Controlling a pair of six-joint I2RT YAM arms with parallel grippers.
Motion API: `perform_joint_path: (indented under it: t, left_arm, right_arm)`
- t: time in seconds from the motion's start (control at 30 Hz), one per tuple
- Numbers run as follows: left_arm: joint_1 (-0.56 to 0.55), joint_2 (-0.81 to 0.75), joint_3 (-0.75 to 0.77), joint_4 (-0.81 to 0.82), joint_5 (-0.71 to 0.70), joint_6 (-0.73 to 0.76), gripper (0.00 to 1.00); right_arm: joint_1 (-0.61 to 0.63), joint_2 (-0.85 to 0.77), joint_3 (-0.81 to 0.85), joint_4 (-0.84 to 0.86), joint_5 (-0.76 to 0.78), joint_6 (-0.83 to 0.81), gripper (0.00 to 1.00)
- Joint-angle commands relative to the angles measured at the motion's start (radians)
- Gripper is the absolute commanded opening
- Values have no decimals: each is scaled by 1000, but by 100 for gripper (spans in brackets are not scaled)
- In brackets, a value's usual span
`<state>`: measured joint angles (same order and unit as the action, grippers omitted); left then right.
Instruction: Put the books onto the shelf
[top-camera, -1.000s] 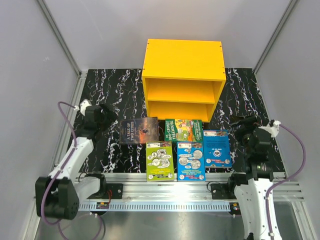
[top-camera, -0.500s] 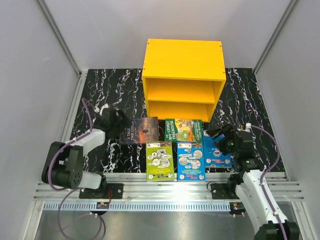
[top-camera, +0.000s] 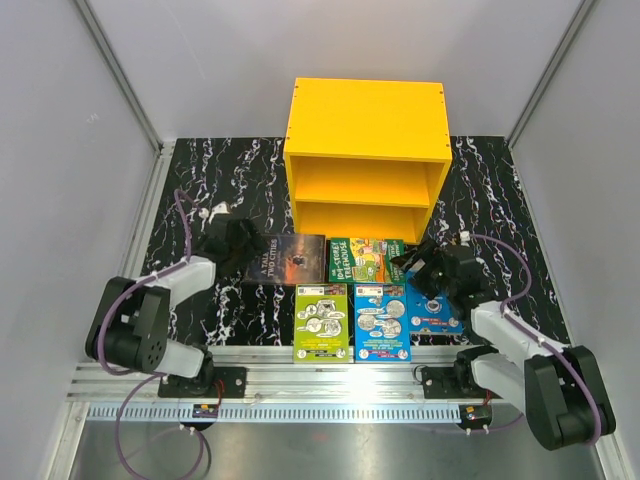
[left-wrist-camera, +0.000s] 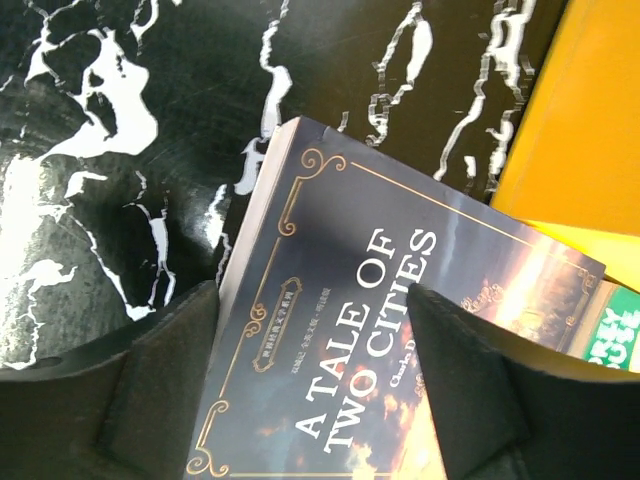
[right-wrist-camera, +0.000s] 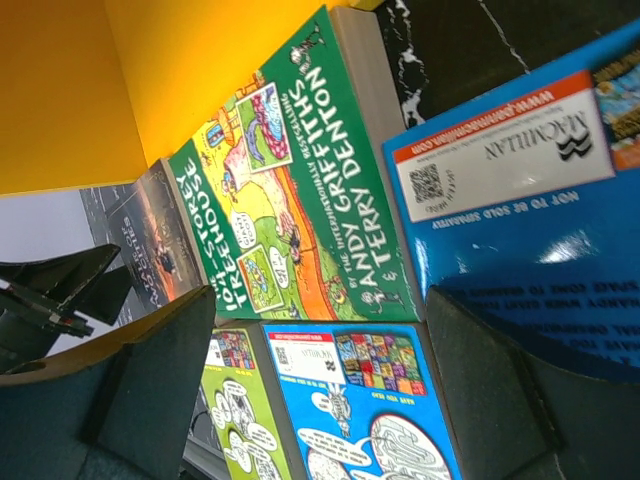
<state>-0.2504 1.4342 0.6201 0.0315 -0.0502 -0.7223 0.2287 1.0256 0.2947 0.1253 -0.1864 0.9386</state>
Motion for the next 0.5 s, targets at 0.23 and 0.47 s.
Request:
perform_joint_path:
  t: [0.23,0.47]
  left_arm:
    - [-52,-279,-72,209,148,81,68]
    - [-66,-172,-74,235,170,115,60]
  right_arm:
    - [57,152,-22,191,44,-60,93]
    - [127,249,0,287,33,-89,93]
